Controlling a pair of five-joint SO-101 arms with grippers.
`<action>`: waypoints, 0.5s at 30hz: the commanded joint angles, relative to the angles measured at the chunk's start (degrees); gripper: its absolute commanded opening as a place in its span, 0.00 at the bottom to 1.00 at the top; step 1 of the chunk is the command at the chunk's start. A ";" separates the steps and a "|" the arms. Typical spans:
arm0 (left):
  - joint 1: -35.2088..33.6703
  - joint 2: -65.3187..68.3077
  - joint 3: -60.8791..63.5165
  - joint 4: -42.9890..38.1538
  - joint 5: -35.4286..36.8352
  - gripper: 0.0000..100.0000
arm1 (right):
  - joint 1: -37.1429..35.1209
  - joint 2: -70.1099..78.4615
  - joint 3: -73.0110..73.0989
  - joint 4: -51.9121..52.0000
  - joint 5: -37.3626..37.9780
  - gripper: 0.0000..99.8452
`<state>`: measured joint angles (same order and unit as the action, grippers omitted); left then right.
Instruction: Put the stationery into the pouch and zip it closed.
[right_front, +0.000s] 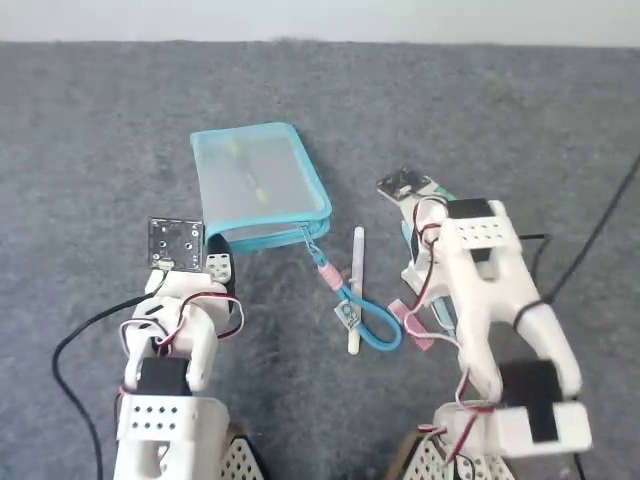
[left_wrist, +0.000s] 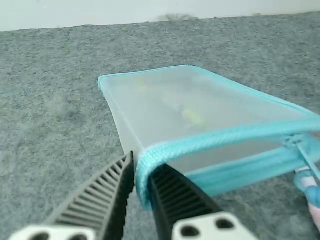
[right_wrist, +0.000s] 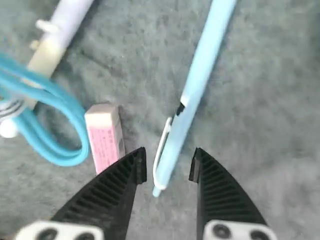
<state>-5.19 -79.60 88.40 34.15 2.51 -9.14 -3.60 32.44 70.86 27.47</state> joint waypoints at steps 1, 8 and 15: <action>0.35 -0.79 -1.27 -0.70 0.70 0.01 | 0.66 2.24 -1.32 -1.71 0.44 0.15; 0.35 -0.79 -1.36 -0.70 0.70 0.01 | 1.36 11.30 -1.41 -3.74 0.35 0.12; 0.35 -0.79 -1.36 -0.70 0.70 0.01 | 9.80 12.62 -4.57 -3.12 0.09 0.01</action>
<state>-5.19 -79.60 88.40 34.15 2.51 -2.99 9.05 29.27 67.34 27.30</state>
